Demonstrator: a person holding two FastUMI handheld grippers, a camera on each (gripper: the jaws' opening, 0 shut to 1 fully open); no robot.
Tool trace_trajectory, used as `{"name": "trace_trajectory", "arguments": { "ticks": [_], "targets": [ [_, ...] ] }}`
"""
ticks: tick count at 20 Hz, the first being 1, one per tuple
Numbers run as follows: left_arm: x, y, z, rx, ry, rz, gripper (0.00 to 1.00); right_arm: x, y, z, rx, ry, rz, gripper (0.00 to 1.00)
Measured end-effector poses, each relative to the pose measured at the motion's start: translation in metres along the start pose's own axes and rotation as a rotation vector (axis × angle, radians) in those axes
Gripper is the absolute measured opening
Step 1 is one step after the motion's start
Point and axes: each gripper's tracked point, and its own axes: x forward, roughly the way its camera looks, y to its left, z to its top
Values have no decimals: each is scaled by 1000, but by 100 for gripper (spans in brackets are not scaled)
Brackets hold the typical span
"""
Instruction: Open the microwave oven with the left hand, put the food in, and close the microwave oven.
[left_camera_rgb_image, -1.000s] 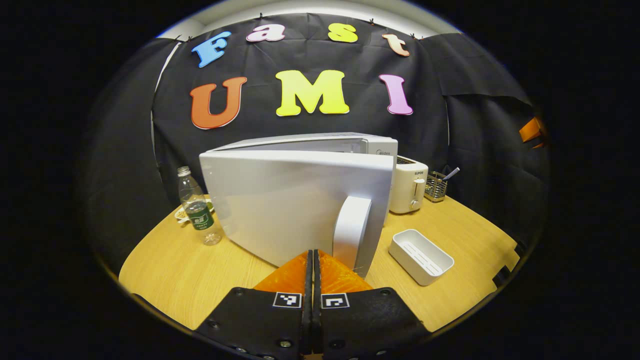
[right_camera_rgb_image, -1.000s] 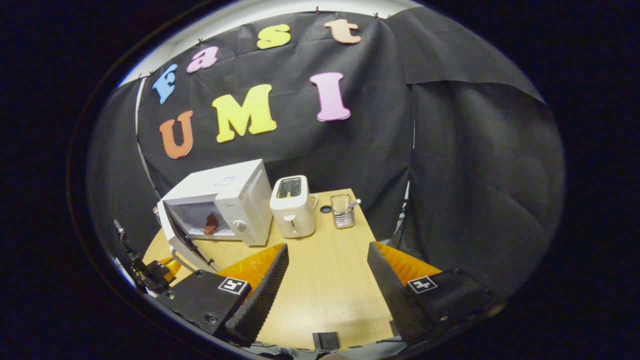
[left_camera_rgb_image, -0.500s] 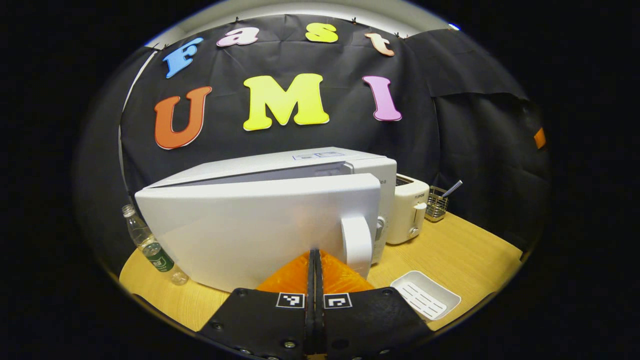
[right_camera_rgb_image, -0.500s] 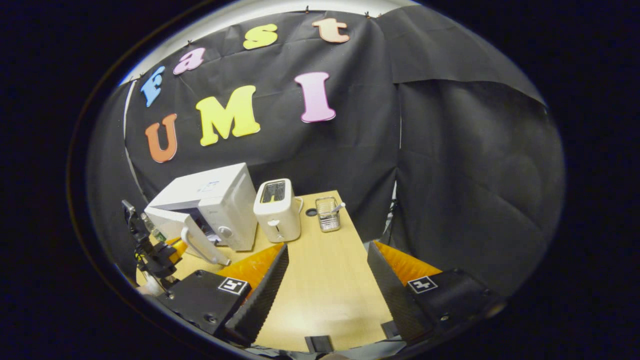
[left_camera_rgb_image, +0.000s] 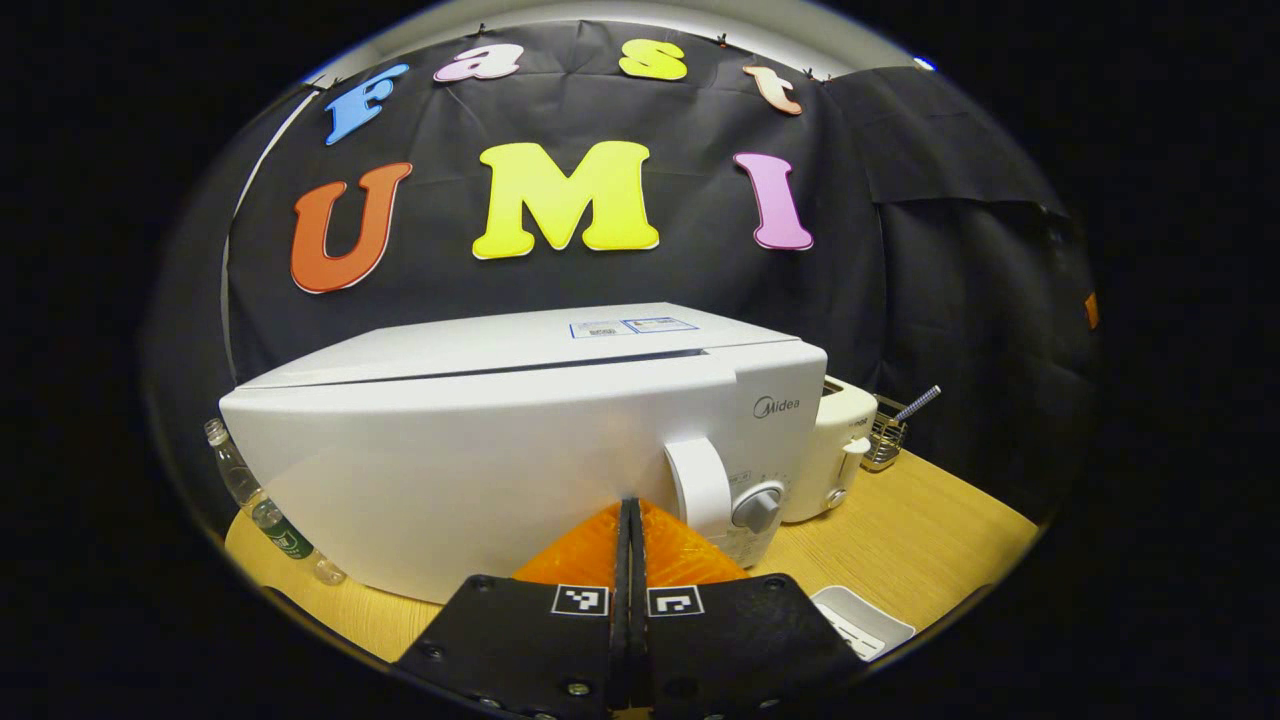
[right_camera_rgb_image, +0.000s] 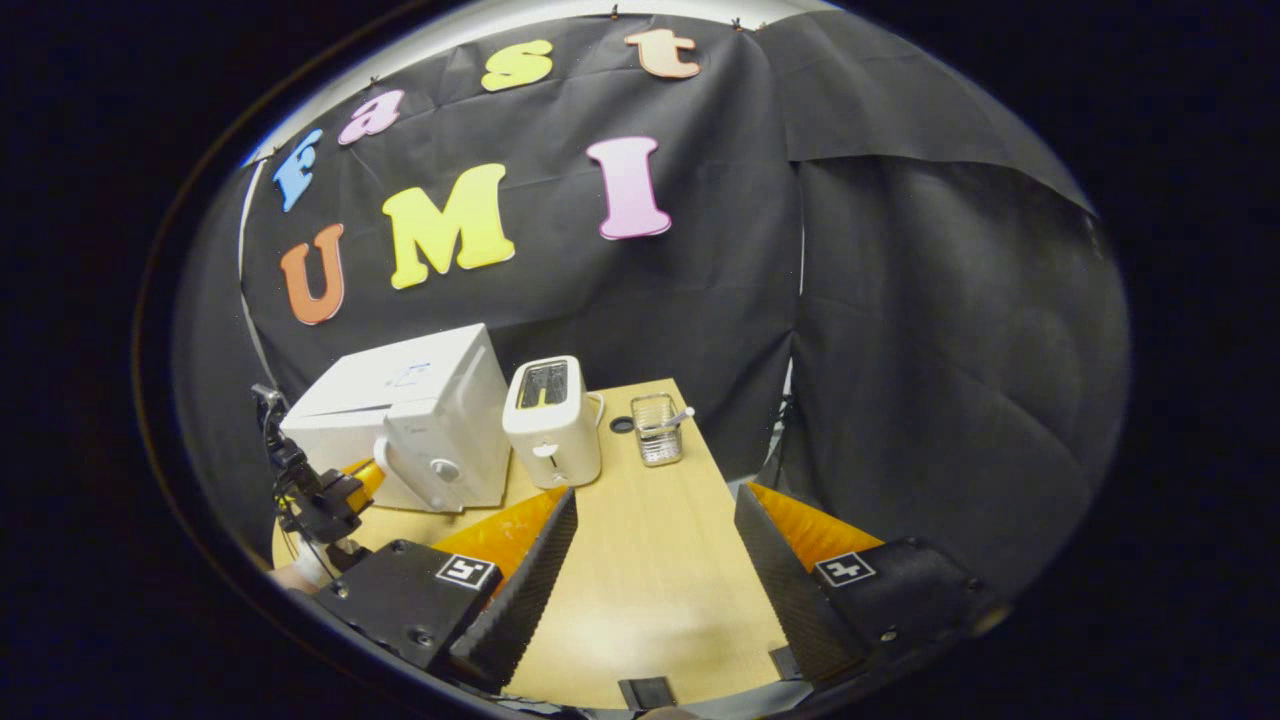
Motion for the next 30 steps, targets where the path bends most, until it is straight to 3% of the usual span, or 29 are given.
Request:
{"name": "trace_trajectory", "arguments": {
  "ticks": [1,3,4,5,11,12,14,15,16,17,18,30],
  "targets": [
    [1,1,2,1,-3,7,0,2,1,1,4,-1,2,100],
    [0,-1,0,-10,-5,12,0,5,5,0,16,3,12,100],
    [0,-1,0,-18,-5,13,0,6,8,0,16,3,16,91],
    [0,0,0,-24,-5,16,0,7,7,0,11,4,15,100],
    [2,1,1,-20,-11,44,0,6,3,-1,10,10,14,100],
    [4,1,0,-15,-7,49,0,5,3,-1,11,10,16,91],
    [10,4,2,-9,-14,61,0,3,1,-3,13,10,17,91],
    [8,5,-4,-20,25,69,0,0,1,-4,13,13,16,100],
    [8,4,0,-23,-7,67,0,-2,1,-3,11,11,17,100],
    [12,3,-2,-18,9,69,1,-3,0,-2,9,8,17,91],
    [12,3,-6,-19,23,71,1,-4,-1,-3,7,8,18,100],
    [-36,0,-11,2,37,60,1,-16,5,-8,24,-11,40,100]
  ]
}}
